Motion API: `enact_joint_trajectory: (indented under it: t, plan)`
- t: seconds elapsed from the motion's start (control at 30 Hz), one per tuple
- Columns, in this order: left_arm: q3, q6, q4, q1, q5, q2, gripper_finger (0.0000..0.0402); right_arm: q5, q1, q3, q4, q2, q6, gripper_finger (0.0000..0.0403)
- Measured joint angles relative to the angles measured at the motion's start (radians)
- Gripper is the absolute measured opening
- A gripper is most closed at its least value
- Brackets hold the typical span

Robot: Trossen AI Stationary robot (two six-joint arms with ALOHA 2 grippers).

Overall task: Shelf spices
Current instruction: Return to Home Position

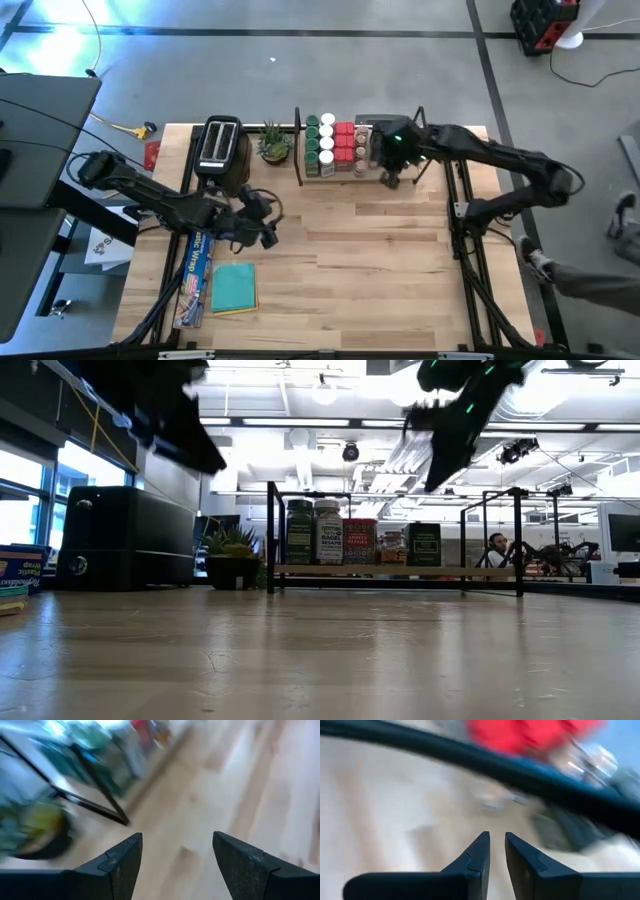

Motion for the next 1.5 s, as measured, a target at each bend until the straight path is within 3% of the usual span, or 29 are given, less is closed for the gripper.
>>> enact_joint_trajectory:
  t: [0.1, 0.23, 0.43, 0.57, 0.63, 0.73, 0.83, 1.0, 1.17, 1.5]
  plan:
    - [0.000, 0.025, -0.012, -0.048, -0.107, -0.094, 0.0239, -0.114, 0.048, -0.069, 0.062, -0.143, -0.012, 0.0053]
    - [0.000, 0.184, -0.004, -0.094, 0.004, -0.260, 0.0214, -0.170, 0.143, -0.201, 0.149, -0.398, 0.061, 0.0053]
    - [-0.011, 0.323, 0.002, -0.119, -0.066, -0.518, 0.0111, -0.163, 0.333, -0.494, 0.531, -0.787, 0.210, 0.0053]
    - [-0.089, 0.471, 0.219, -0.043, -0.007, -0.642, 0.0029, -0.118, 0.397, -0.658, 0.656, -0.940, 0.217, 0.0053]
    - [-0.111, 0.510, 0.288, 0.046, 0.095, -0.665, 0.0008, -0.102, 0.413, -0.714, 0.679, -0.993, 0.226, 0.0053]
    - [-0.112, 0.519, 0.292, 0.203, 0.236, -0.673, 0.0009, -0.099, 0.417, -0.771, 0.701, -1.044, 0.228, 0.0053]
    - [-0.112, 0.497, 0.249, 0.374, 0.297, -0.671, 0.0002, -0.095, 0.414, -0.839, 0.773, -1.086, 0.228, 0.0053]
    - [-0.114, 0.434, 0.161, 0.598, 0.550, -0.668, 0.0001, -0.167, 0.414, -0.975, 0.932, -1.147, 0.250, 0.0053]
    - [-0.114, 0.390, 0.025, 0.640, 0.487, -0.788, 0.0001, -0.165, 0.429, -1.097, 1.032, -1.215, 0.287, 0.0053]
    - [-0.216, 0.280, -0.119, 0.621, 0.470, -1.181, 0.0000, -0.145, 0.503, -1.108, 0.912, -1.269, 0.193, 0.0053]
